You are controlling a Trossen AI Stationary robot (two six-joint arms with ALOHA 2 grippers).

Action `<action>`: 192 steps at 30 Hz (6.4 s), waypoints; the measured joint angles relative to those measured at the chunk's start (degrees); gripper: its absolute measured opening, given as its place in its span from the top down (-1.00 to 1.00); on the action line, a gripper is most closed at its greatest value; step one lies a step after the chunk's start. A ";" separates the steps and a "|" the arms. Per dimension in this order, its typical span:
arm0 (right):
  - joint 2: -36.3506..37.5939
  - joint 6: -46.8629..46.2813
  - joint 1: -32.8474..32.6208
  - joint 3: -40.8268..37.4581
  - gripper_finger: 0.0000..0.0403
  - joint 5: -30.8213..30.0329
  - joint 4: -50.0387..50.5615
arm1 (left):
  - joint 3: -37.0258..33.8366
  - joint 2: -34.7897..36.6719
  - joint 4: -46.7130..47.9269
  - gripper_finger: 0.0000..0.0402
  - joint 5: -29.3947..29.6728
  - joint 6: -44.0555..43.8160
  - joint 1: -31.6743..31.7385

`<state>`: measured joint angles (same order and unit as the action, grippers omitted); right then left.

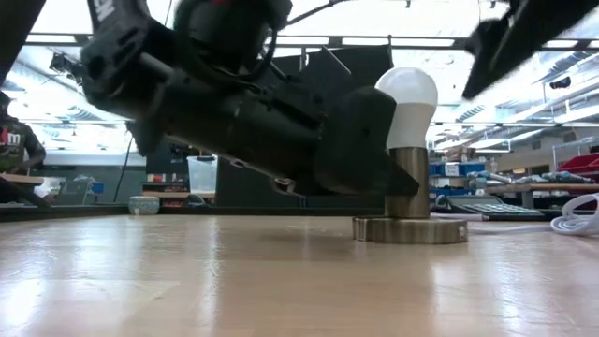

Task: Screw lightbulb
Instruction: Insert the lightbulb on the lamp

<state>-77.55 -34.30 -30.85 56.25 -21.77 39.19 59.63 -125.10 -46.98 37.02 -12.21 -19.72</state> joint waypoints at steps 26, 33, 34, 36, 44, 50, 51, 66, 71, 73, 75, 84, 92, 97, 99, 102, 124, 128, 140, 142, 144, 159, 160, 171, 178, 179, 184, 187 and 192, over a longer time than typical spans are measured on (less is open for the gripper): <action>2.30 12.83 10.35 -9.96 -0.51 3.42 -16.41 | 0.01 0.00 -1.55 0.08 -7.21 6.02 5.91; 3.82 9.02 9.92 -9.96 -0.51 3.90 -15.23 | 0.01 0.00 -1.14 -0.15 -7.59 2.91 6.73; 4.10 8.71 9.82 -9.92 -0.51 3.90 -15.18 | -0.01 0.00 -1.48 -0.19 -7.59 3.06 6.70; 4.19 8.46 9.49 -9.32 -0.51 3.90 -14.96 | -0.01 0.00 -3.10 -0.24 -8.05 4.26 6.73; 4.21 7.59 9.37 -5.90 -0.49 3.32 -10.11 | 0.05 -4.19 -13.49 -0.17 -10.11 9.85 7.35; 4.14 7.29 10.20 -2.87 -0.49 3.66 -6.55 | 0.06 -7.76 -18.87 -0.03 -11.13 11.65 8.11; 4.10 7.29 10.30 -2.40 -0.49 3.69 -6.21 | 0.07 -8.04 -20.03 -0.01 -11.09 11.63 8.39; -1.83 7.08 13.15 5.78 -0.48 5.33 6.87 | 0.14 -8.61 -20.57 0.06 -11.12 11.14 10.14; -8.90 13.76 14.91 8.32 -0.48 9.36 12.56 | 0.14 -8.61 -20.77 0.06 -12.28 10.52 10.14; -11.48 17.15 16.03 9.51 -0.48 9.74 13.70 | 0.12 -8.59 -20.87 0.06 -13.02 10.49 10.14; -13.58 20.52 17.34 11.17 -0.49 11.18 13.17 | 0.03 -8.59 -20.84 0.06 -13.12 10.48 10.15; -16.95 27.67 23.06 18.74 -0.67 20.54 14.68 | 0.05 -8.59 -20.85 0.06 -15.77 10.75 10.18; -19.55 33.09 23.14 22.81 -0.80 21.78 16.37 | 0.05 -8.59 -20.83 0.06 -16.18 10.71 10.35; -23.63 35.88 22.77 25.87 -0.79 21.76 19.16 | 0.07 -8.59 -20.74 0.06 -16.37 10.67 10.40; -25.86 37.63 22.63 27.51 -0.79 21.75 21.08 | 0.07 -8.59 -20.74 0.06 -16.38 10.59 10.40; -28.58 39.61 22.60 30.68 -0.79 21.41 25.37 | 0.07 -8.57 -20.85 0.06 -16.34 10.54 10.44; -32.07 56.70 21.23 33.75 -0.46 20.71 26.46 | 0.14 -8.57 -20.96 0.06 -17.29 10.29 10.35; -32.07 57.01 21.18 33.75 -0.37 20.73 26.46 | 0.14 -8.57 -20.92 0.06 -17.30 10.29 10.22; -32.07 48.91 21.12 33.71 -0.33 20.13 26.89 | 0.14 -8.55 -20.87 0.06 -17.54 10.23 10.22; -32.07 46.37 21.17 33.71 -0.33 20.12 26.97 | 0.14 -8.53 -20.87 0.06 -17.48 10.23 10.22; -32.07 43.56 21.18 33.71 -0.31 20.10 26.98 | 0.14 -8.50 -20.87 0.06 -17.41 10.23 10.22; -32.05 10.50 21.60 33.66 -0.34 18.64 26.29 | 0.16 -8.50 -20.85 0.06 -15.95 10.34 10.22; -32.05 8.37 21.70 33.66 -0.33 18.59 26.41 | 0.16 -8.50 -20.85 0.06 -15.98 10.34 10.22; -32.03 -7.25 24.18 33.66 -0.34 18.55 26.53 | 0.16 -8.50 -20.92 0.06 -14.57 10.05 10.35; -32.01 -6.87 25.16 33.66 -0.33 18.78 26.47 | 0.16 -8.50 -20.92 0.06 -14.35 10.01 10.35; -31.98 -6.42 25.25 33.67 -0.34 18.83 26.48 | 0.16 -8.50 -20.92 0.06 -14.31 10.01 10.36; -31.97 -2.83 25.38 36.36 -0.38 18.90 28.43 | 0.27 -8.39 -21.37 0.06 -14.15 9.81 10.35; -31.98 -0.90 25.38 38.81 -0.40 18.78 29.38 | 0.31 -8.29 -21.83 0.06 -13.98 9.64 10.33; -31.93 1.21 25.40 41.29 -0.43 18.25 30.27 | 0.20 -8.51 -19.99 0.06 -14.35 9.81 10.31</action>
<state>-109.48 -33.09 -5.45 97.54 -3.52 69.46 59.83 -133.60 -66.97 22.68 -2.40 -9.41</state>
